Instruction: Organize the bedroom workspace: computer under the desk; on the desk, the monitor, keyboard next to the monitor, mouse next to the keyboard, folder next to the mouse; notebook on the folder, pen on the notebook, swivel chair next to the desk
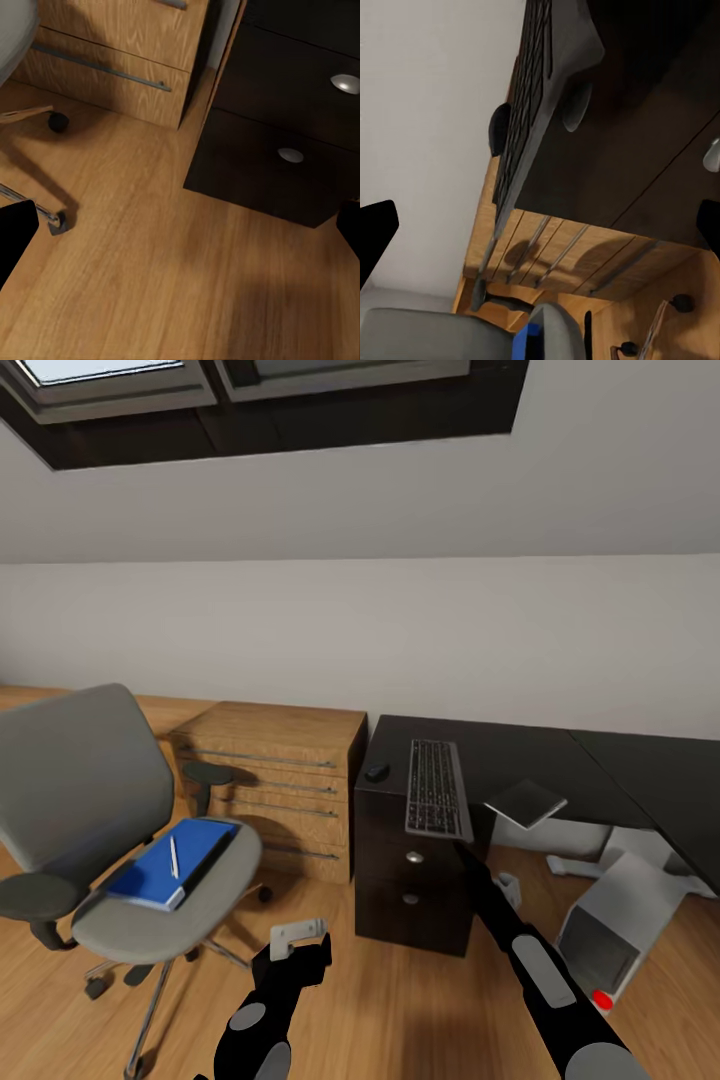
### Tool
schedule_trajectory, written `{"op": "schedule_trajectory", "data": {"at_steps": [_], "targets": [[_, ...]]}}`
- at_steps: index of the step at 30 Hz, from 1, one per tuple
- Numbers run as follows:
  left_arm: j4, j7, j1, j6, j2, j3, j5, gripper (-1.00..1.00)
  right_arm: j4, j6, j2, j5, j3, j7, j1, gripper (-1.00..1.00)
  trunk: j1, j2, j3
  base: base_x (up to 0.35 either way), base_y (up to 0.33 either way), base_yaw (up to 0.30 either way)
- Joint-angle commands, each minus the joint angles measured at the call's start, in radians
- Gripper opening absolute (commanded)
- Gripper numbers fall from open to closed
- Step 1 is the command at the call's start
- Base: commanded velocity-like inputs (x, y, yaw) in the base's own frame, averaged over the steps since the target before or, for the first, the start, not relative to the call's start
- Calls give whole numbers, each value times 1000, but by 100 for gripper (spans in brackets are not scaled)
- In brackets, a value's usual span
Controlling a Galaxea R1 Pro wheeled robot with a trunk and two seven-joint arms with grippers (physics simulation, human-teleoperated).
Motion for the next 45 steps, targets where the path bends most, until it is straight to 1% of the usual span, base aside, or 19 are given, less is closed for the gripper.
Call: {"op": "schedule_trajectory", "data": {"at_steps": [1,11,33,43,45], "targets": [[-1,8,-1,2,0,-1,8,100,0,10,0,-10,-3,3,-1,100,0,0,-1,199,0,0],[-1,8,-1,1,0,-1,7,100,0,10,0,-10,-4,2,-1,100,0,0,-1,63,4,0],[-1,8,-1,1,0,-3,6,100,1,10,0,-10,-4,2,-1,100,0,0,-1,107,92,0],[1,8,-1,1,0,-4,6,100,1,9,-2,-9,-6,3,-1,100,0,0,-1,23,21,0],[3,8,-1,1,0,-4,6,100,1,8,-2,-8,-13,3,-1,100,0,0,-1,6,3,0]]}}
